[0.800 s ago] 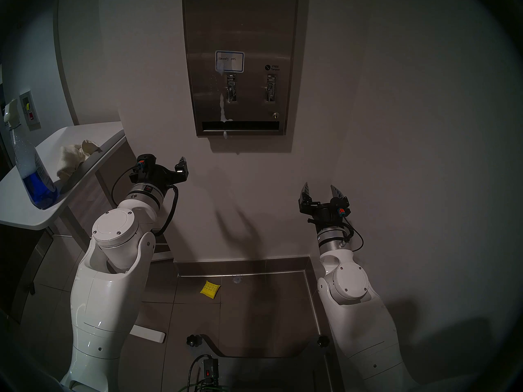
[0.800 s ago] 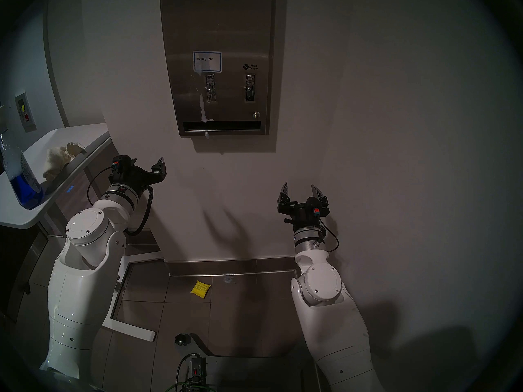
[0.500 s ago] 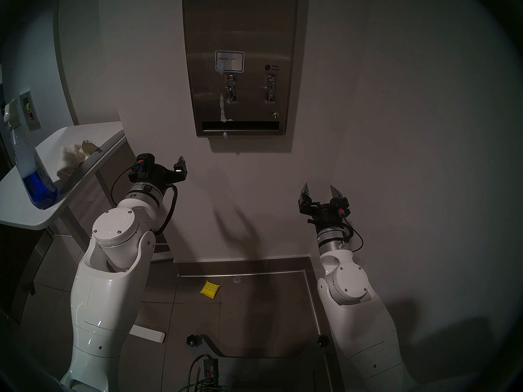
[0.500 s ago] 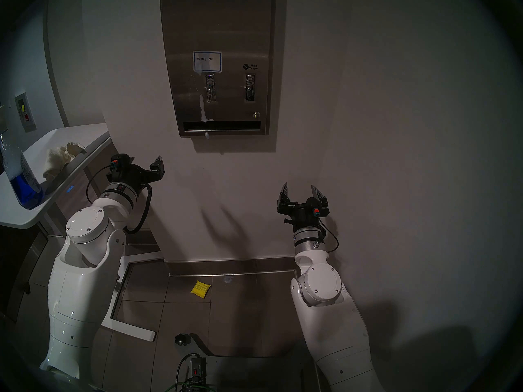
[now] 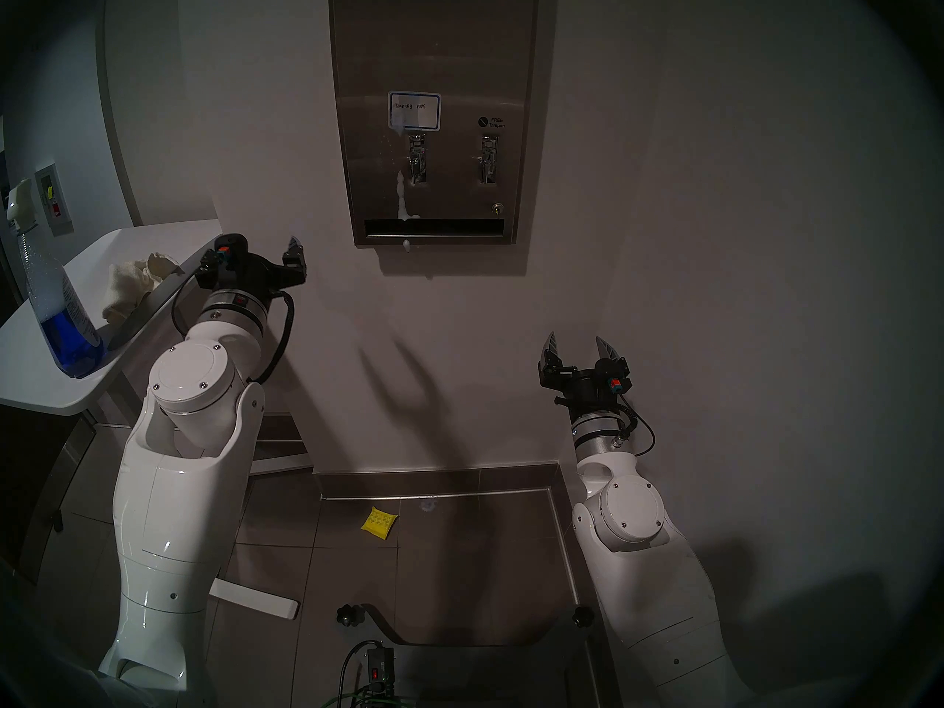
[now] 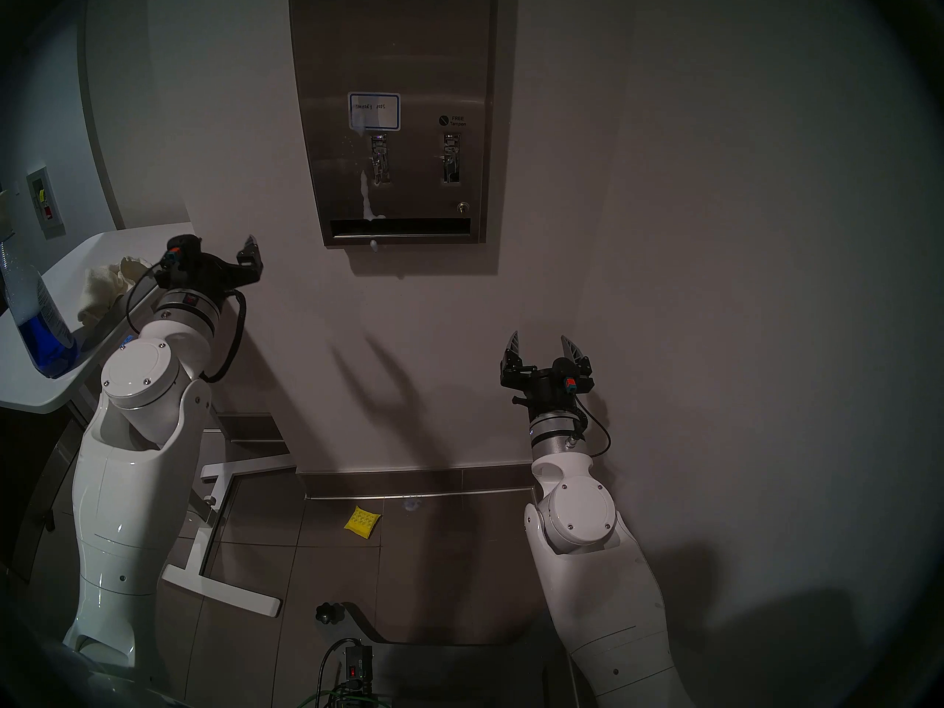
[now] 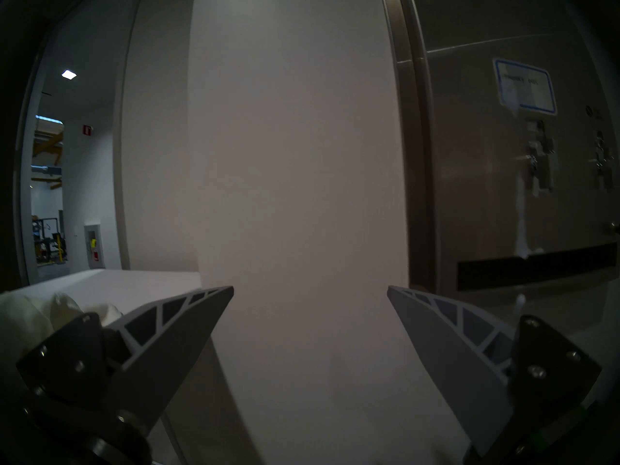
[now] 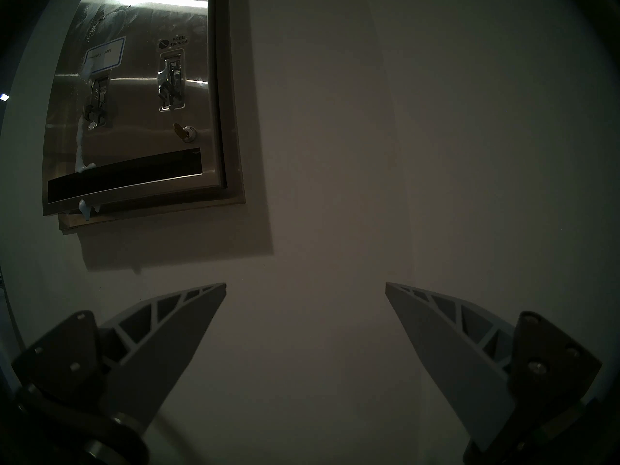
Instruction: Pick up the cloth and wipe the surface
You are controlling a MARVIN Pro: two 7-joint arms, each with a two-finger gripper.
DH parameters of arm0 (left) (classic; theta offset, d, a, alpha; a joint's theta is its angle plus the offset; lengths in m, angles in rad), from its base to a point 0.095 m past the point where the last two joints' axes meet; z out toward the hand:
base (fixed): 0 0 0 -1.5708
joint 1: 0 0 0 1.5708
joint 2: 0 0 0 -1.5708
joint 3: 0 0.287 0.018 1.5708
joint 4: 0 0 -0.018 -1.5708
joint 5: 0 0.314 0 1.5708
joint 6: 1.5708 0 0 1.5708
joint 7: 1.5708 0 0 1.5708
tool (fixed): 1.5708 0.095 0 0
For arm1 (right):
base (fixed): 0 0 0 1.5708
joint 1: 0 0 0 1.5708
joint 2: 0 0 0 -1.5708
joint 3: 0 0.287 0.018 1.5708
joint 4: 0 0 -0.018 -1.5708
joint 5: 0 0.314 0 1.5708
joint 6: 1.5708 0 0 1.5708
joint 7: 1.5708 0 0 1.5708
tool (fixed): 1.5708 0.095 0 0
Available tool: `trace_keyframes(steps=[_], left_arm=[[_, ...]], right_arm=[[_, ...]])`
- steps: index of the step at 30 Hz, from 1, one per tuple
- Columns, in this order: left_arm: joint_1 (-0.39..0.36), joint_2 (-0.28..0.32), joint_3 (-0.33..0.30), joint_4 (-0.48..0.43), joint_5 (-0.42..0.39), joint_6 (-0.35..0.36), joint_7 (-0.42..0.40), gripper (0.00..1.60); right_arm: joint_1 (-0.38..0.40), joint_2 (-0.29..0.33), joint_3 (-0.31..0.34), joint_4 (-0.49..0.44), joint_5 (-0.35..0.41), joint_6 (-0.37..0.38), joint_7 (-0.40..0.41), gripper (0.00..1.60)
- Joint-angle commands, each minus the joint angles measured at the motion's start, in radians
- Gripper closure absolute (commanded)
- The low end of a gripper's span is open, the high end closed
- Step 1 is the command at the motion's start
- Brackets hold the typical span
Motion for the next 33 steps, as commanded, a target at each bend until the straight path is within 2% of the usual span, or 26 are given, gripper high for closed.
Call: trace_keyframes(steps=[1, 7, 11, 22, 27, 33], left_arm=[[-0.110, 0.005, -0.037, 0.024, 0.043, -0.008, 0.088, 0.00], [-0.153, -0.019, -0.035, 0.069, 0.067, 0.024, 0.177, 0.00], [-0.155, -0.024, -0.032, 0.077, 0.072, 0.031, 0.205, 0.00], [-0.174, -0.060, -0.068, 0.092, 0.104, 0.079, 0.344, 0.00], [-0.177, -0.066, -0.074, 0.102, 0.096, 0.102, 0.363, 0.00], [-0.179, -0.062, -0.096, 0.107, 0.068, 0.107, 0.345, 0.00]], right_arm=[[0.020, -0.002, 0.002, -0.034, -0.001, -0.009, 0.000, 0.00], [0.020, -0.002, 0.001, -0.036, -0.001, -0.008, 0.000, 0.00], [0.019, -0.002, 0.001, -0.037, 0.000, -0.008, -0.001, 0.00], [0.019, -0.001, 0.001, -0.037, 0.000, -0.008, -0.001, 0.00], [0.019, 0.000, 0.000, -0.038, 0.000, -0.007, -0.002, 0.00], [0.019, 0.000, 0.000, -0.038, 0.000, -0.007, -0.002, 0.00]])
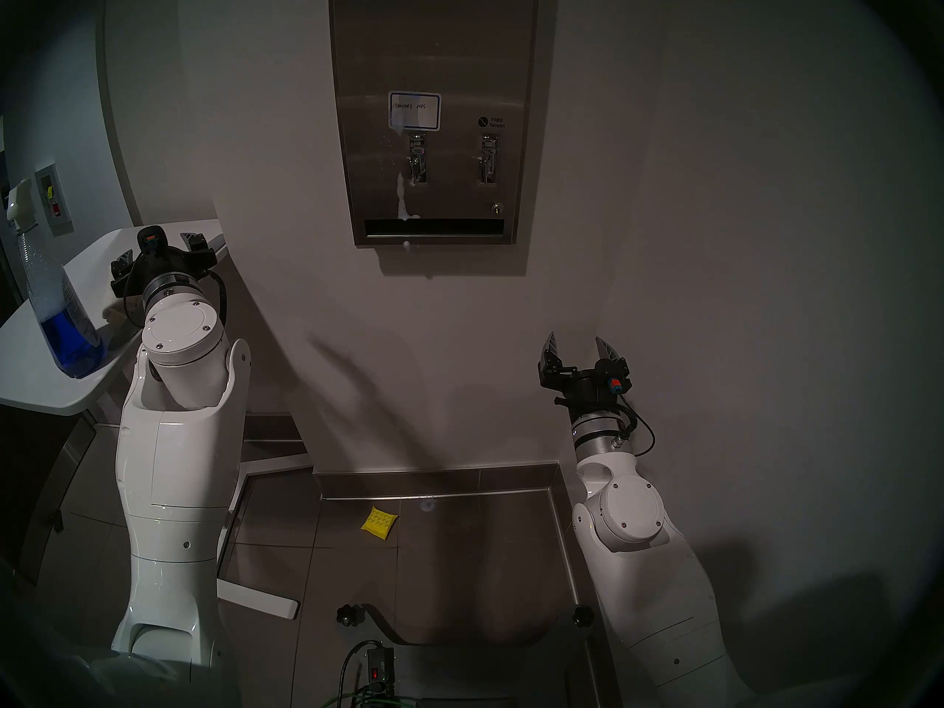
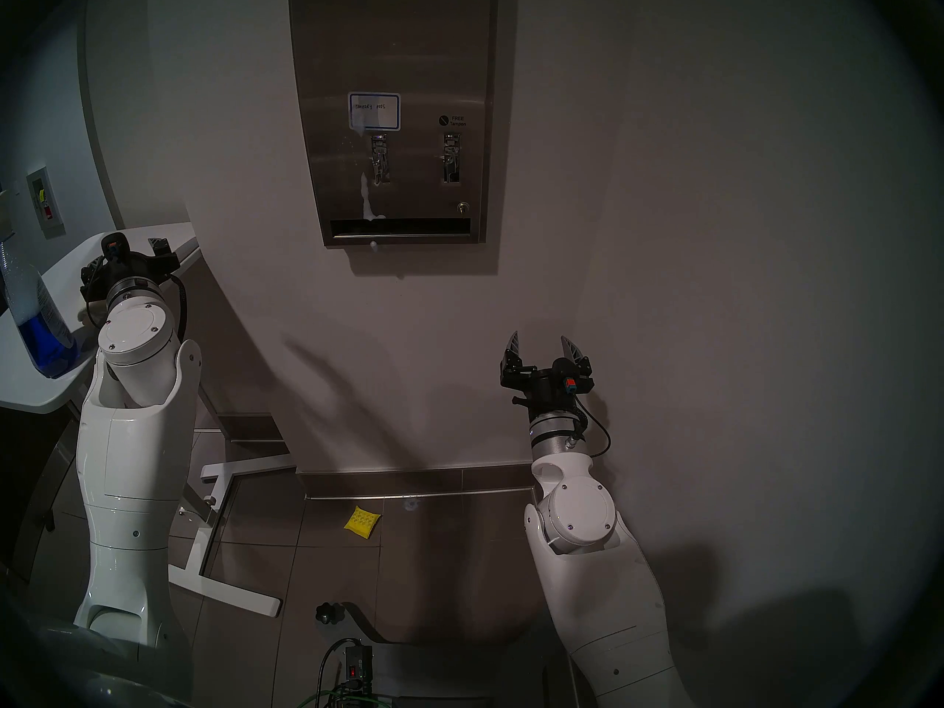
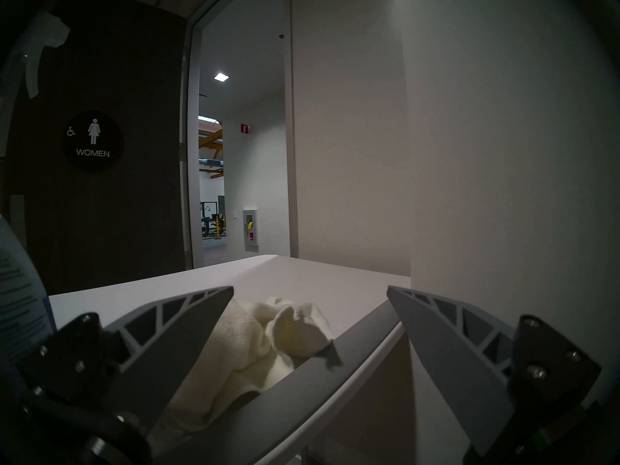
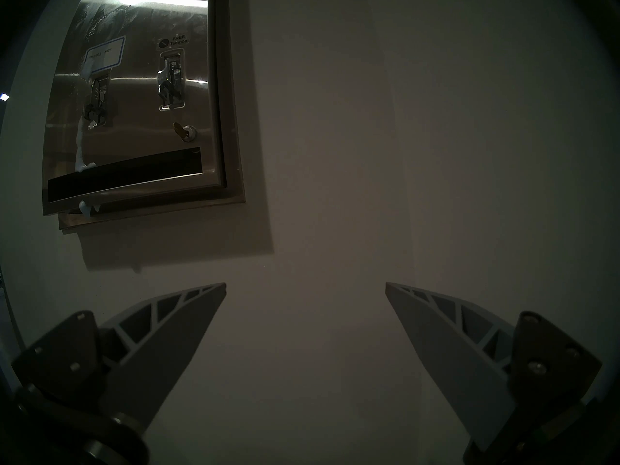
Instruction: Pick up the cloth and wipe the surface
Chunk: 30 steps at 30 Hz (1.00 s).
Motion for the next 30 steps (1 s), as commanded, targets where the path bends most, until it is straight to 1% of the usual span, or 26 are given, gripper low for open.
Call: trace_keyframes(steps=[1, 6, 9, 12, 17, 30], left_arm=[[-0.041, 0.017, -0.035, -0.017, -0.039, -0.022, -0.037, 0.00], [-0.067, 0.042, -0.066, 0.023, -0.059, -0.040, -0.056, 0.00], [-0.084, 0.051, -0.088, 0.054, -0.104, -0.040, -0.100, 0.00], [-0.094, 0.063, -0.095, 0.083, -0.124, -0.048, -0.127, 0.00], [-0.104, 0.080, -0.097, 0.120, -0.147, -0.065, -0.169, 0.00], [-0.140, 0.117, -0.092, 0.187, -0.151, -0.103, -0.209, 0.00]], right_arm=[[0.019, -0.002, 0.002, -0.037, -0.001, -0.007, 0.000, 0.00], [0.020, -0.002, 0.001, -0.036, -0.001, -0.008, 0.000, 0.00], [0.020, -0.002, 0.001, -0.036, -0.001, -0.008, 0.000, 0.00], [0.020, -0.001, 0.001, -0.036, 0.000, -0.008, 0.000, 0.00], [0.020, -0.001, 0.001, -0.036, 0.000, -0.008, -0.001, 0.00], [0.020, 0.000, 0.000, -0.036, 0.000, -0.008, -0.001, 0.00]])
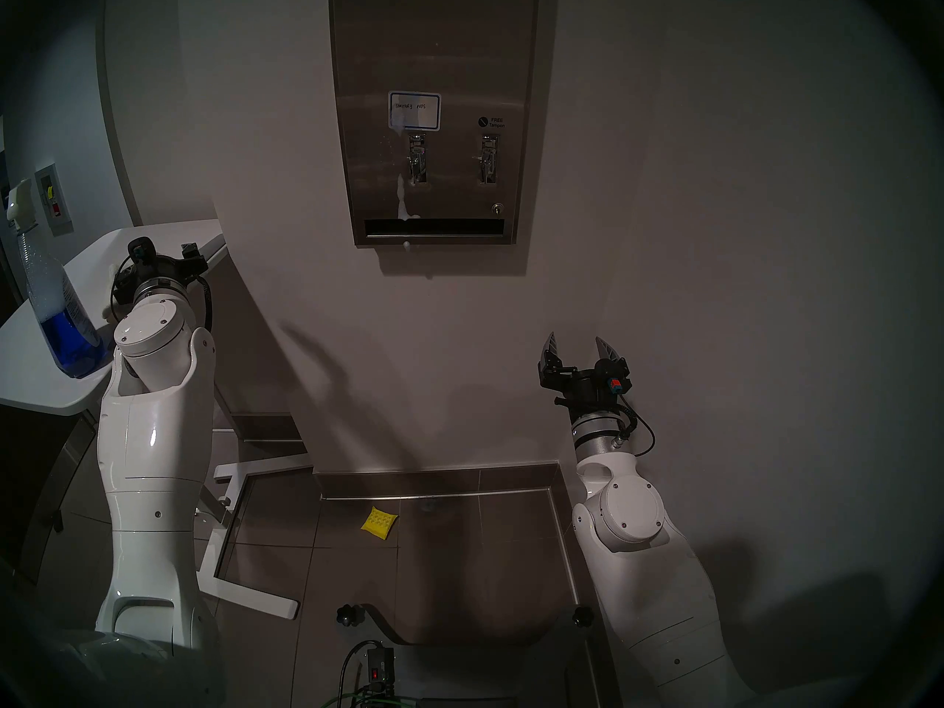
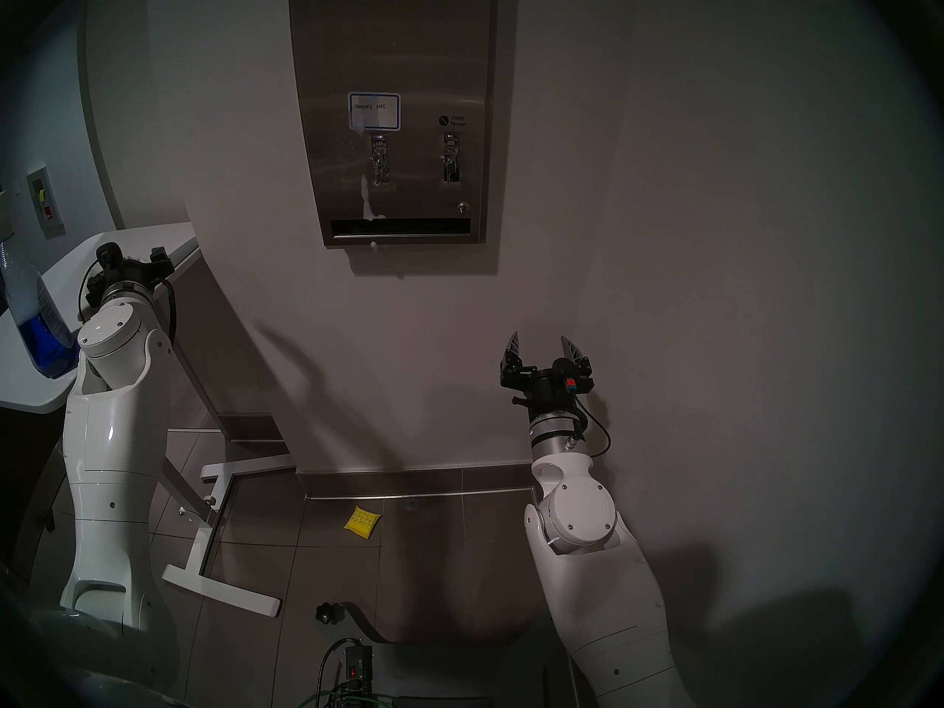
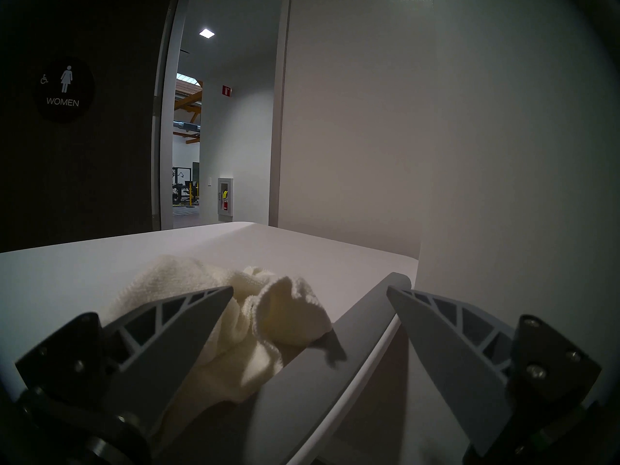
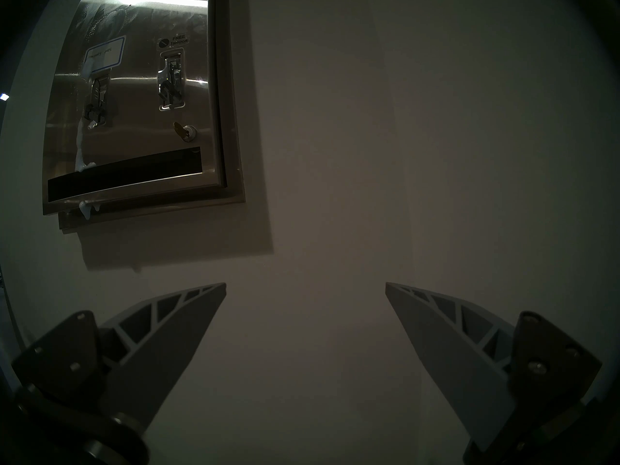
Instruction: Pick up the cloth and wipe the surface
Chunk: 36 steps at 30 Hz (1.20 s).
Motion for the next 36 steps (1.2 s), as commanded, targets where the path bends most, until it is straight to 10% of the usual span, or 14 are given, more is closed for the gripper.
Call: trace_keyframes(steps=[1, 19, 25, 31, 33, 36], left_arm=[[-0.066, 0.045, -0.005, 0.012, 0.010, -0.038, -0.021, 0.00], [-0.067, 0.050, -0.020, 0.075, -0.001, -0.050, -0.056, 0.04], [-0.067, 0.051, -0.017, 0.082, 0.003, -0.055, -0.067, 1.06], [-0.067, 0.053, -0.017, 0.084, 0.006, -0.056, -0.072, 1.19], [-0.068, 0.053, -0.018, 0.087, 0.007, -0.058, -0.072, 1.60], [-0.072, 0.057, -0.017, 0.085, 0.013, -0.073, -0.075, 1.60]], right_arm=[[0.020, -0.002, 0.002, -0.037, -0.001, -0.008, 0.000, 0.00], [0.020, -0.001, 0.001, -0.038, 0.000, -0.007, -0.001, 0.00], [0.020, -0.001, 0.001, -0.038, 0.000, -0.008, -0.001, 0.00], [0.020, -0.001, 0.000, -0.037, 0.000, -0.008, -0.002, 0.00], [0.020, -0.001, 0.000, -0.037, 0.000, -0.008, -0.002, 0.00], [0.020, 0.000, 0.000, -0.037, 0.000, -0.008, -0.002, 0.00]])
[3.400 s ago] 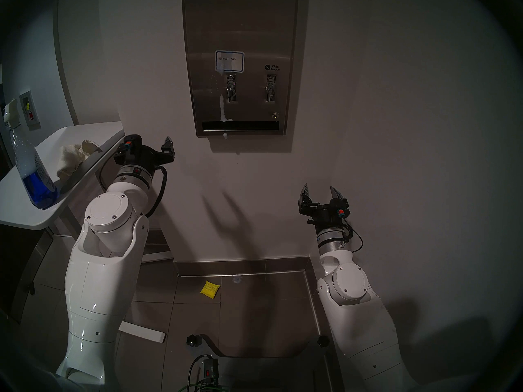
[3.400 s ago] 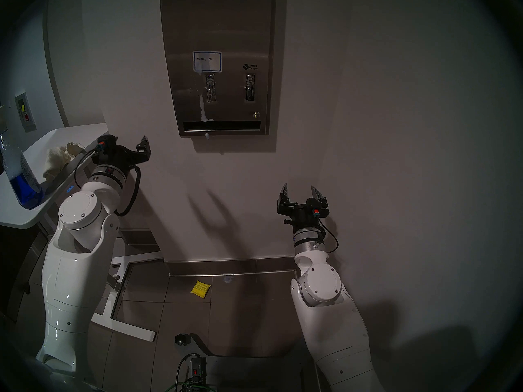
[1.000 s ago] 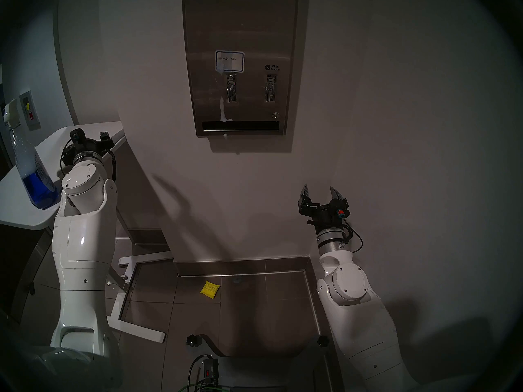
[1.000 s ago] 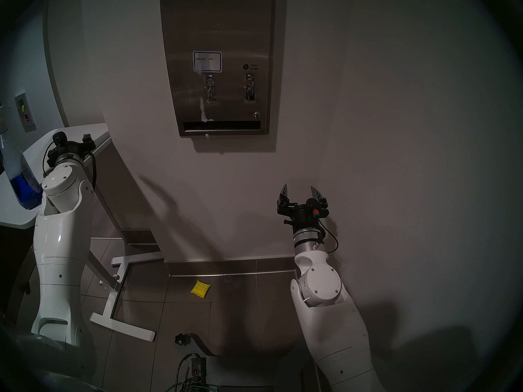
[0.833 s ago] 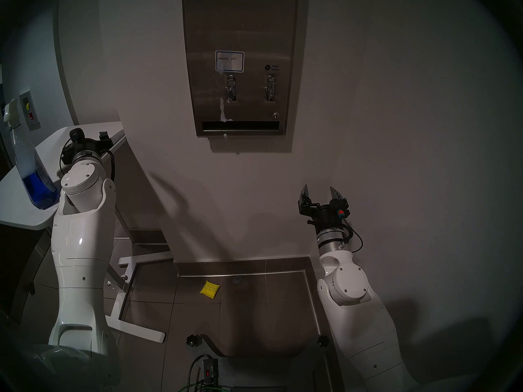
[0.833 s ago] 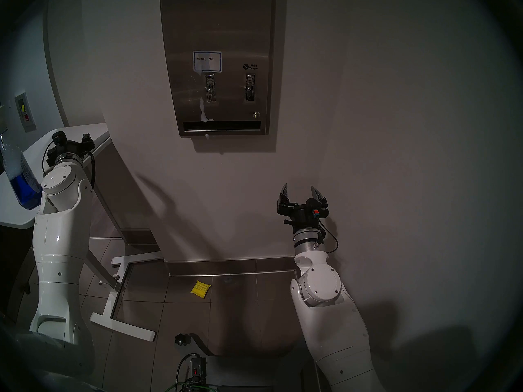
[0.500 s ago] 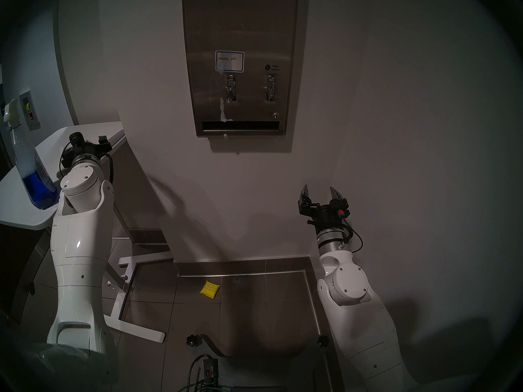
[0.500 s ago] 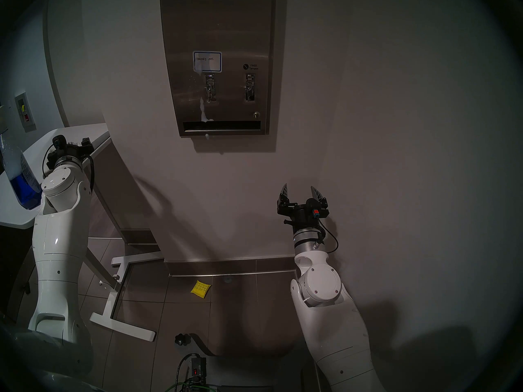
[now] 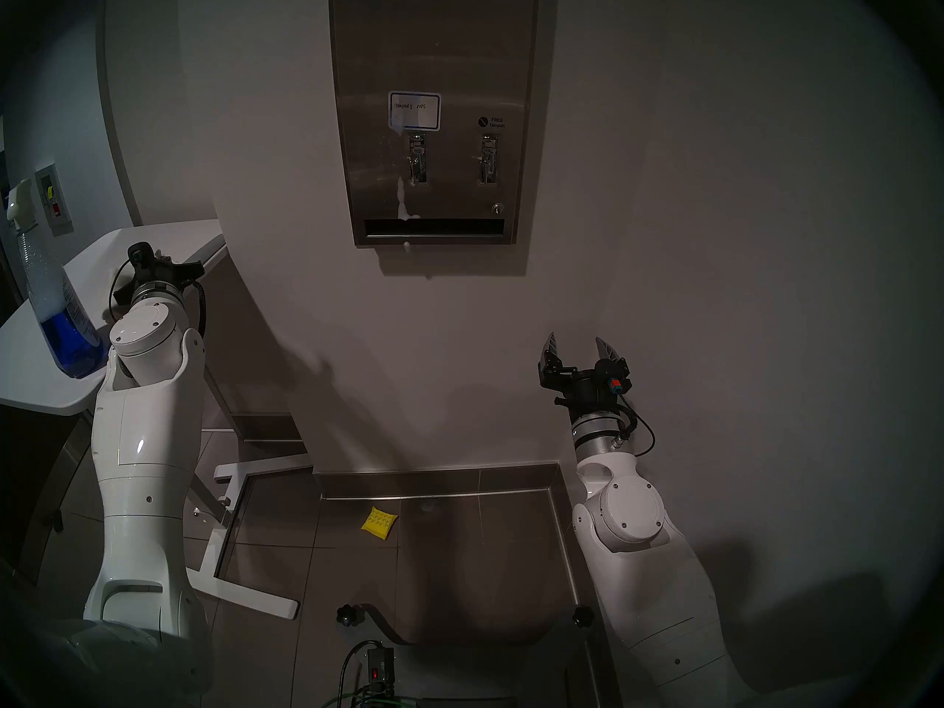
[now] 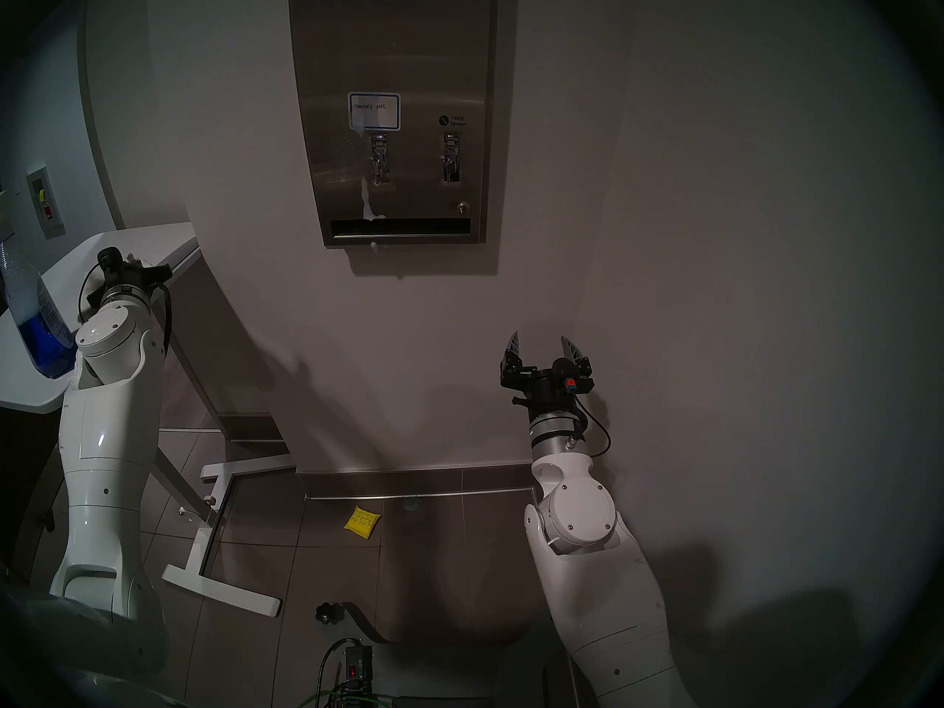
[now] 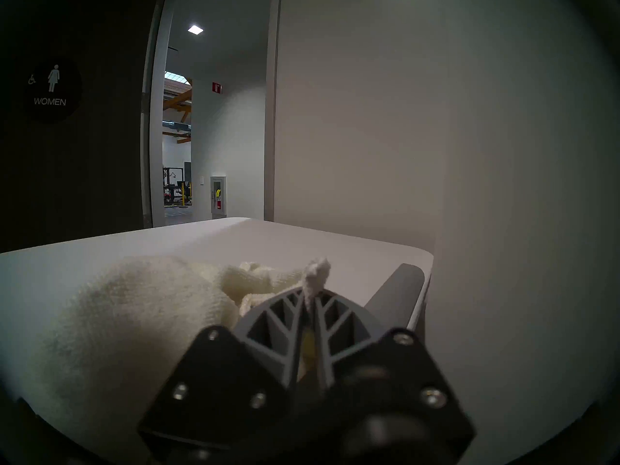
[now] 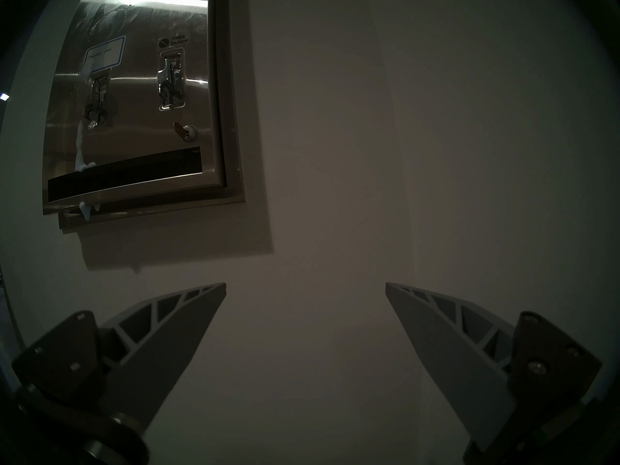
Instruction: Pick up the cloth and wipe the surface
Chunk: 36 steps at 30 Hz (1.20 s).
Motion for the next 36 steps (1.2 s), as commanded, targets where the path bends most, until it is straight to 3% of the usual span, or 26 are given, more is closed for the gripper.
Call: trace_keyframes(steps=[1, 24, 31, 36], left_arm=[[-0.048, 0.025, -0.001, -0.033, 0.012, -0.042, -0.006, 1.60], [-0.152, 0.055, 0.101, -0.221, 0.052, -0.099, -0.060, 1.60], [-0.166, 0.068, 0.123, -0.302, 0.046, -0.106, -0.099, 1.60], [-0.151, 0.070, 0.151, -0.365, 0.005, -0.102, -0.171, 1.60]], right_arm=[[0.020, -0.002, 0.002, -0.036, -0.001, -0.008, 0.000, 0.00], [0.022, -0.002, 0.001, -0.030, 0.000, -0.010, 0.000, 0.00], [0.022, -0.001, 0.000, -0.031, 0.000, -0.010, -0.001, 0.00], [0.022, -0.001, 0.000, -0.032, 0.000, -0.010, -0.001, 0.00]])
